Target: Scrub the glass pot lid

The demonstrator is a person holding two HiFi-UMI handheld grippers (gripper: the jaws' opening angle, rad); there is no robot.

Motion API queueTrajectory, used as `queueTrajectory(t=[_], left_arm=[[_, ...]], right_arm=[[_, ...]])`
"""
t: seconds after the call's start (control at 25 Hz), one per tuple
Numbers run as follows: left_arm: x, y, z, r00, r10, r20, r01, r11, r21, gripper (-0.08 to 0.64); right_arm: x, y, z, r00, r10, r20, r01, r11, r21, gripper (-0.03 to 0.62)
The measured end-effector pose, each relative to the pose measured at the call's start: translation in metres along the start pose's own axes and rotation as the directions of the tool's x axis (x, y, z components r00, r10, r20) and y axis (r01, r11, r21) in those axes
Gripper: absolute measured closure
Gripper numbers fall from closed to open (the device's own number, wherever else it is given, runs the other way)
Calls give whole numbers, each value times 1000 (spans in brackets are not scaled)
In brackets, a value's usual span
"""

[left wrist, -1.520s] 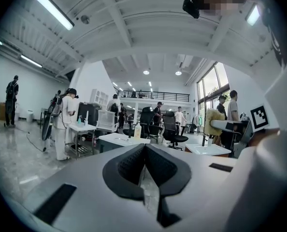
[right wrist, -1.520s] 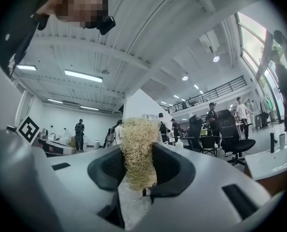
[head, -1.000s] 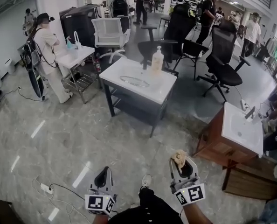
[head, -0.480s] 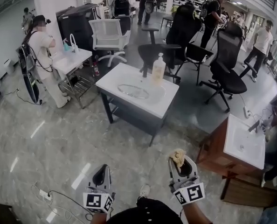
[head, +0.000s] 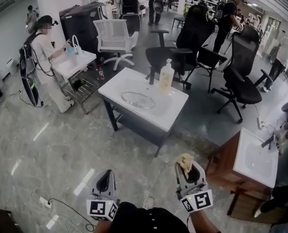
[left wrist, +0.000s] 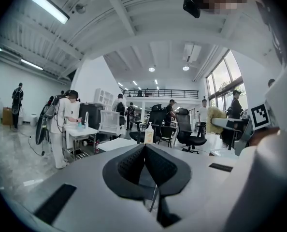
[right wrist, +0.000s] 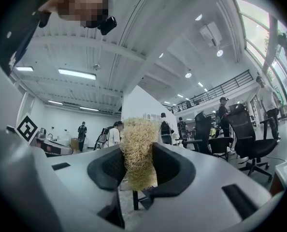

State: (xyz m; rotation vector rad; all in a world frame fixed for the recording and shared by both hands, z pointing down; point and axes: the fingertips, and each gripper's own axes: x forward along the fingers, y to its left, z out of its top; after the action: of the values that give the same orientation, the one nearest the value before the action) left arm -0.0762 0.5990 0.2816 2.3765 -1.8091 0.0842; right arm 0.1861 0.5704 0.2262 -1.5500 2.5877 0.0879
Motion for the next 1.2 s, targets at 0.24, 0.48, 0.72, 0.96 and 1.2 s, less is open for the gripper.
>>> queueTrajectory(t=[0.24, 0.48, 0.72, 0.96, 1.2], left_arm=[[20, 5, -7, 1000, 8, -20, -8, 1000, -2, 534], [51, 17, -12, 1000, -2, -26, 2, 1000, -12, 534], [99, 39, -5, 1000, -22, -16, 22, 1000, -13, 534], [164, 69, -4, 999, -37, -33, 36, 999, -27, 534], [233, 107, 14, 997, -70, -25, 70, 997, -12, 534]], right_arm=[[21, -13, -11, 1000, 12, -6, -12, 1000, 9, 443], [46, -23, -23, 1000, 11, -12, -11, 1000, 10, 443], [89, -34, -30, 1000, 1, -16, -1, 1000, -6, 443], [151, -57, -44, 1000, -18, -23, 18, 1000, -12, 443], [225, -76, -55, 998, -41, -39, 41, 999, -21, 443]])
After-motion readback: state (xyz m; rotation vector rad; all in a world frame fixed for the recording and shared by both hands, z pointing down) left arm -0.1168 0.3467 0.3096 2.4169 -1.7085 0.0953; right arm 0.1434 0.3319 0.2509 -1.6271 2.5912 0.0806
